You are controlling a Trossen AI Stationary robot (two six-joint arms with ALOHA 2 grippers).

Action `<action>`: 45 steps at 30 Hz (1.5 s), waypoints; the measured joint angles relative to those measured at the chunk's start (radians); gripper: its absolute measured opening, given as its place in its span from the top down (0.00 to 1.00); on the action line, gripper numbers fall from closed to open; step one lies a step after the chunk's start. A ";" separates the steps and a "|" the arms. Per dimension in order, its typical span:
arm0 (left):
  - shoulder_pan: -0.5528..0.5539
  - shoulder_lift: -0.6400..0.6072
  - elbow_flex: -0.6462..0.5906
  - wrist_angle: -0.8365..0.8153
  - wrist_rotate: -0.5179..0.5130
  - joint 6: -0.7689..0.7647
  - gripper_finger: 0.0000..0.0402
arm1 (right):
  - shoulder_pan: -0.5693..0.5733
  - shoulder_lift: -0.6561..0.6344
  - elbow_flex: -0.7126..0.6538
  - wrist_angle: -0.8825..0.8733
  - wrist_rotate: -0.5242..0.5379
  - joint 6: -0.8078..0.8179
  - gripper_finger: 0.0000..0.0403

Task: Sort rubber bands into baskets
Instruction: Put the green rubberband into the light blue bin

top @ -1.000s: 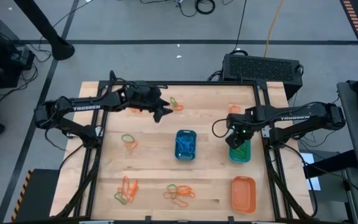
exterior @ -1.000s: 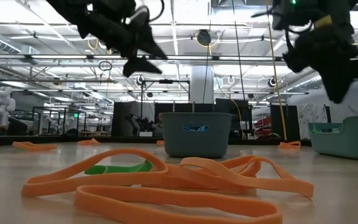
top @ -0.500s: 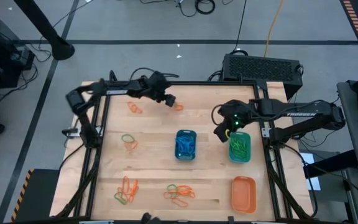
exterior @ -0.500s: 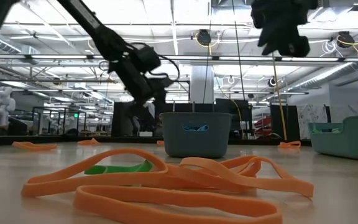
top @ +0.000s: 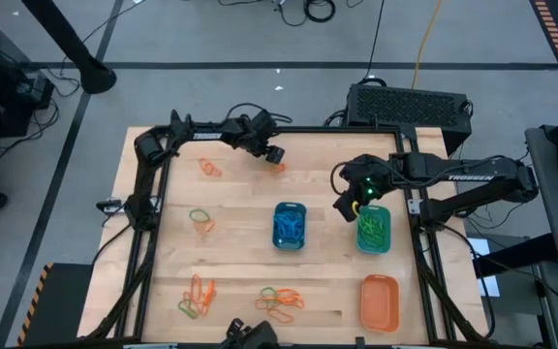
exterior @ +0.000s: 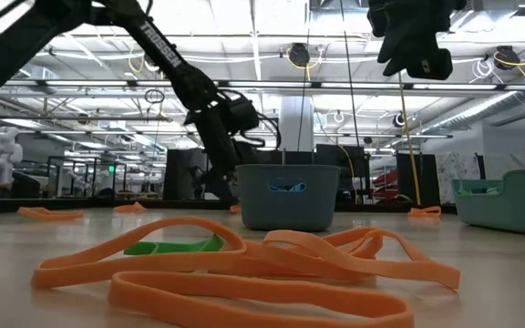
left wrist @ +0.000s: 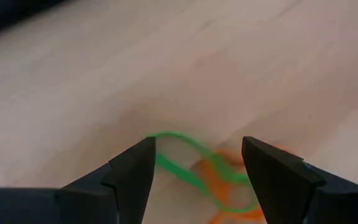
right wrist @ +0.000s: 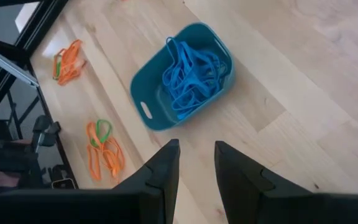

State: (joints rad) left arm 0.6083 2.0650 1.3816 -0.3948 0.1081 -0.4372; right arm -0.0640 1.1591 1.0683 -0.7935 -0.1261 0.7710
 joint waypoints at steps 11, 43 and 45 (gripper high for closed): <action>0.000 0.010 0.010 -0.069 -0.058 0.056 0.42 | -0.001 0.000 0.000 -0.004 0.004 -0.064 0.77; -0.067 -0.273 0.007 -0.120 0.225 0.291 1.00 | 0.000 0.000 -0.001 0.114 0.169 -0.142 0.77; -0.083 -0.329 0.007 -0.095 0.306 0.311 1.00 | -0.001 0.000 -0.002 0.152 0.205 -0.178 0.75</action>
State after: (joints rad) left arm 0.5252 1.7361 1.3888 -0.4894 0.4138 -0.1258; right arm -0.0650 1.1595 1.0668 -0.6417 0.0791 0.5928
